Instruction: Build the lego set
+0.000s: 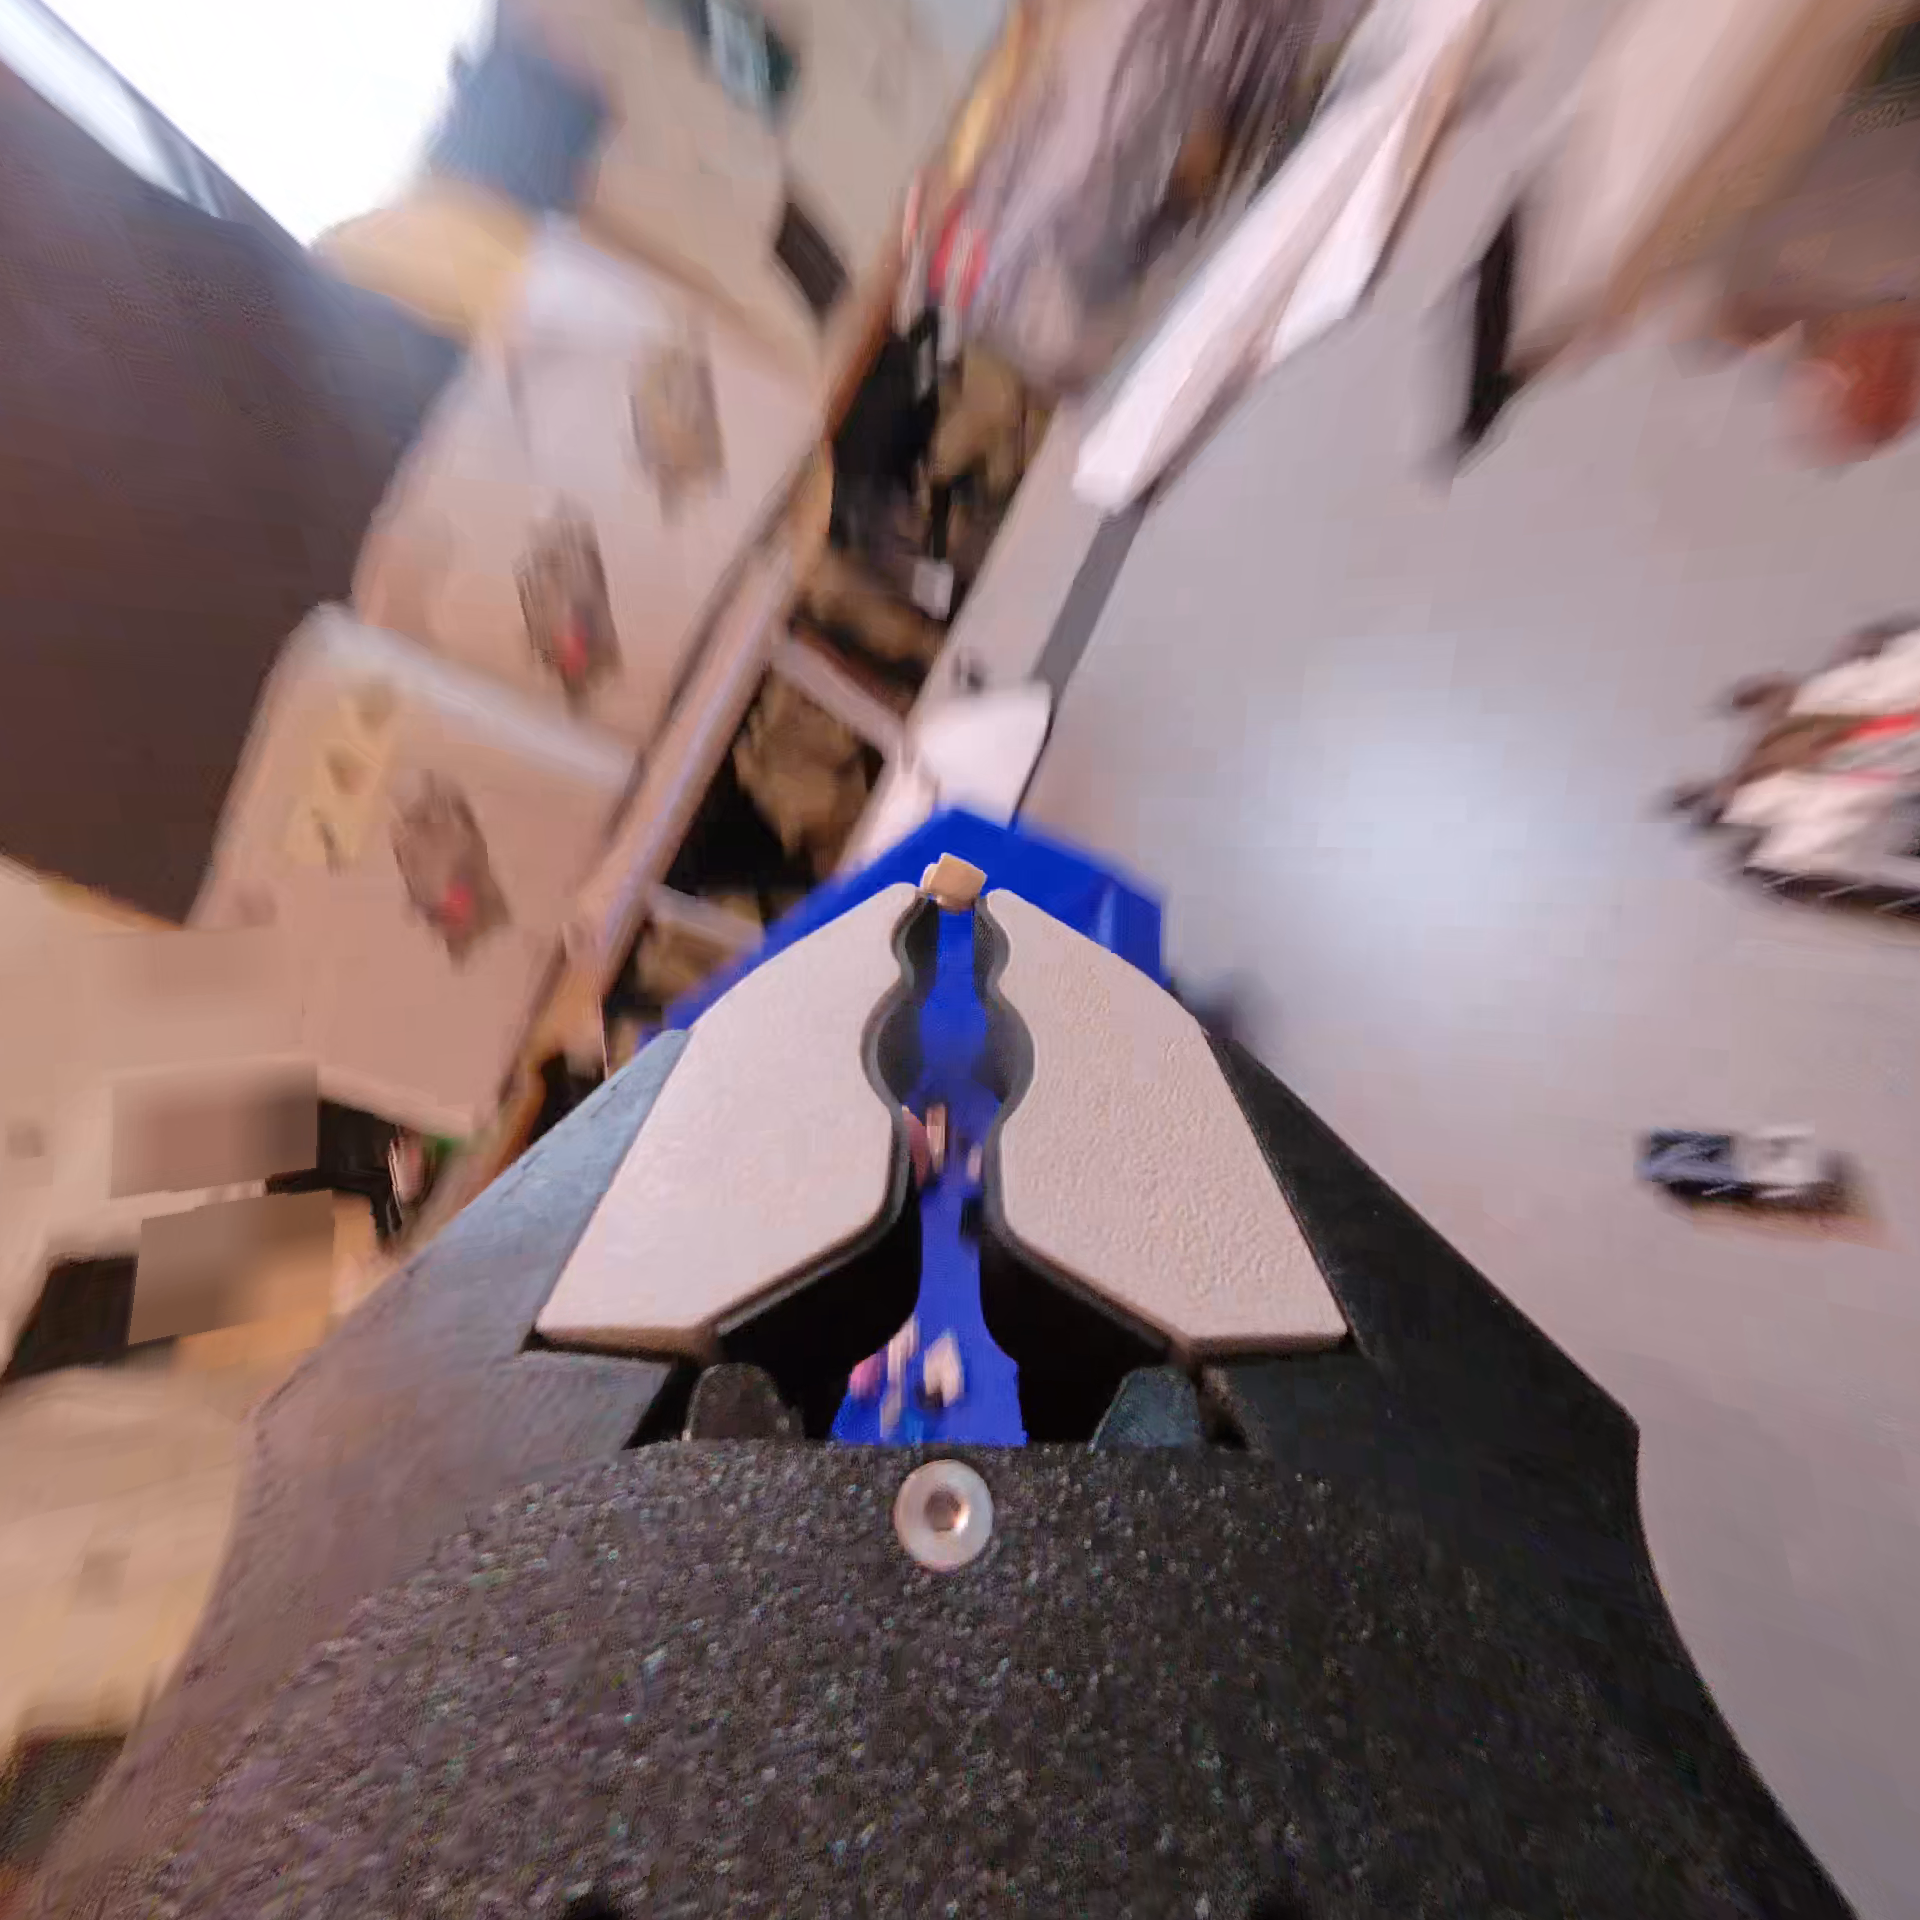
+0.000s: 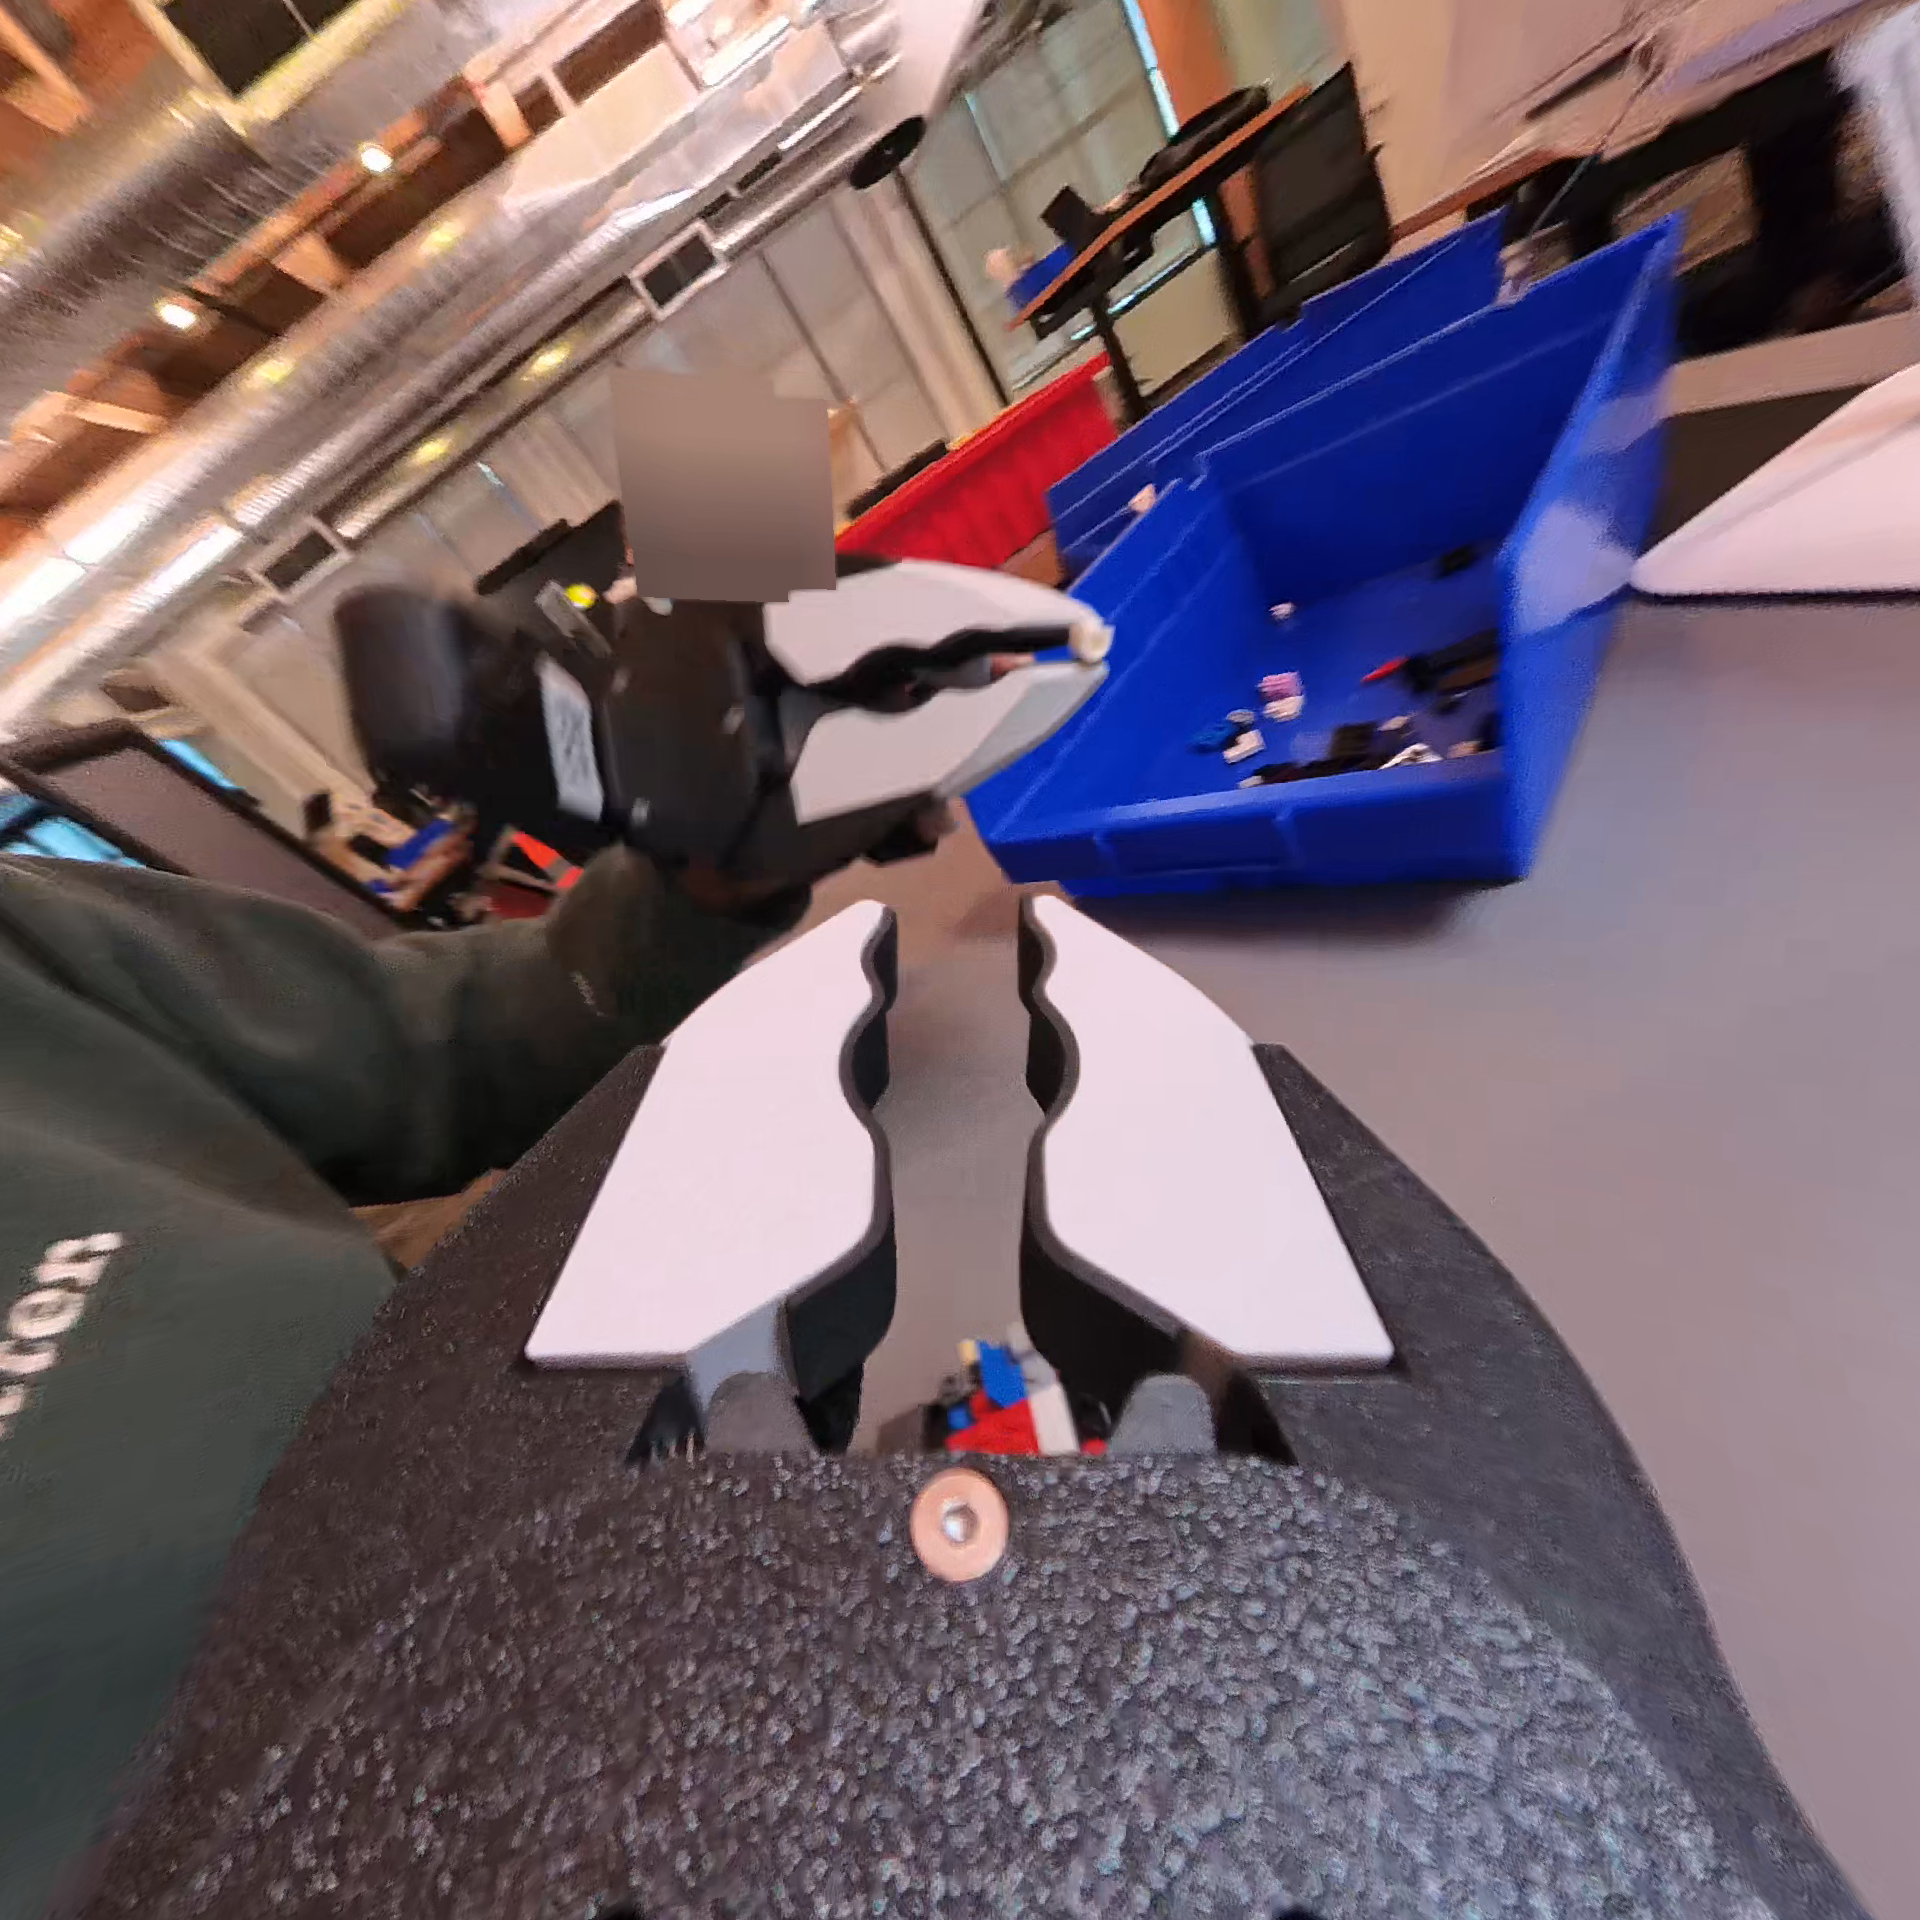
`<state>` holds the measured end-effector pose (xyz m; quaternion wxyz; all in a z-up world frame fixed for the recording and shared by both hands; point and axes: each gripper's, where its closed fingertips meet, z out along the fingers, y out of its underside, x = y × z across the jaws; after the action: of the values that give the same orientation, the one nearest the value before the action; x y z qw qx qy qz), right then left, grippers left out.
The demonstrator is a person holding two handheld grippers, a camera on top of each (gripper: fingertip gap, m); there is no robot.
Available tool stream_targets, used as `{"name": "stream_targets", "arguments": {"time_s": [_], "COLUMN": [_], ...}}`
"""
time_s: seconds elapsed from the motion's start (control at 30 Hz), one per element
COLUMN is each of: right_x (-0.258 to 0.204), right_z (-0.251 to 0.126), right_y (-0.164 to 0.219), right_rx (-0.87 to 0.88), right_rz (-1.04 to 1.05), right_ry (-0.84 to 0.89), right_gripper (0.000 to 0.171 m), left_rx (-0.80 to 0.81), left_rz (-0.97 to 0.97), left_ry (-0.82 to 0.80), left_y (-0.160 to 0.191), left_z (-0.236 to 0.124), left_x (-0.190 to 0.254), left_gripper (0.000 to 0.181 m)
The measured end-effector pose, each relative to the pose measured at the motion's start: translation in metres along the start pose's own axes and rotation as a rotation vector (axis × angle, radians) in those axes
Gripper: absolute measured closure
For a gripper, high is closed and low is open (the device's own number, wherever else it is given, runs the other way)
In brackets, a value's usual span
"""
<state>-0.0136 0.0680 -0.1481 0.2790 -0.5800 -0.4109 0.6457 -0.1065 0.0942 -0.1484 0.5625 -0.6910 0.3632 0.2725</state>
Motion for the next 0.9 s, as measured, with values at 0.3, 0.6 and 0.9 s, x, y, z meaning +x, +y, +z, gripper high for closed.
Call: {"name": "stream_targets", "arguments": {"time_s": [0.3,0.6,0.9], "right_x": [0.012,0.016,0.018], "right_z": [-0.001,-0.001,0.003], "right_y": [0.013,0.016,0.022], "right_rx": [-0.086,-0.097,-0.116], "right_rz": [-0.092,-0.097,-0.09], "right_ry": [0.073,0.09,0.088], "right_gripper": [0.149,0.15,0.151], "left_rx": [-0.55,-0.403,-0.457], "left_rz": [-0.142,-0.301,-0.34], "left_ry": [0.092,0.237,0.312], "left_y": [0.105,0.085,0.104], "left_z": [0.021,0.006,-0.008], "left_x": [-0.028,-0.023,-0.015], "left_gripper": [0.145,0.123,0.119]}}
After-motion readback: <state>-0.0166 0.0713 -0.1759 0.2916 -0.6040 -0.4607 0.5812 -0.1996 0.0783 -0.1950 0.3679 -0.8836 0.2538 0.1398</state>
